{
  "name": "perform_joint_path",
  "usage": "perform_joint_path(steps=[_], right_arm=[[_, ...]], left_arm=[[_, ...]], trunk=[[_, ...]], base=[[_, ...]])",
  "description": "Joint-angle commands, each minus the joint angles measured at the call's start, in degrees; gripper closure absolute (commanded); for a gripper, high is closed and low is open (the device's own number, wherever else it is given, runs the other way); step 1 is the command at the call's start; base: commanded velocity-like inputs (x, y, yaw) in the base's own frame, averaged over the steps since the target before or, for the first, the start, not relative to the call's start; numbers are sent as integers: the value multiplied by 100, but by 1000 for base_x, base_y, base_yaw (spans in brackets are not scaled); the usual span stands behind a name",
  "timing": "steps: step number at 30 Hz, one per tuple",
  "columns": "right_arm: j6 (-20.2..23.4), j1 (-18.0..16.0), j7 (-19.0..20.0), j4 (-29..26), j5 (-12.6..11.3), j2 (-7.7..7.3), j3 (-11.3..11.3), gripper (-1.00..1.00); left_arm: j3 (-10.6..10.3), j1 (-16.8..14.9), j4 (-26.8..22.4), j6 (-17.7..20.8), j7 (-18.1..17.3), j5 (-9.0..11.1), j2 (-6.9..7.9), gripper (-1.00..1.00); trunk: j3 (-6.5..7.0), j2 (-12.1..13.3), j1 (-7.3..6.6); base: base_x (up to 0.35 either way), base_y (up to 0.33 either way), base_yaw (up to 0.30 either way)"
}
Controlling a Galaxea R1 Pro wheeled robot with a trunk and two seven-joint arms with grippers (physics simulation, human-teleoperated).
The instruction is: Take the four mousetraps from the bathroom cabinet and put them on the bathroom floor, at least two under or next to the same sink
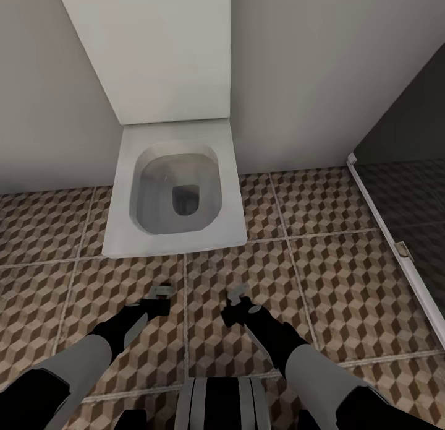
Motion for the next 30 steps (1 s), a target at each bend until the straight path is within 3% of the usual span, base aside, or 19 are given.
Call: perform_joint_path(steps=[1,30], right_arm=[[26,-4,-41,2,-35,0,15,100],[26,-4,-111,8,-39,0,14,100]], left_arm=[[-17,0,-12,30,-5,27,3,100],[-16,0,-3,33,-13,27,-1,100]], trunk=[[-3,-1,-1],[-3,-1,-1]], base=[[0,0,0],[17,11,0]])
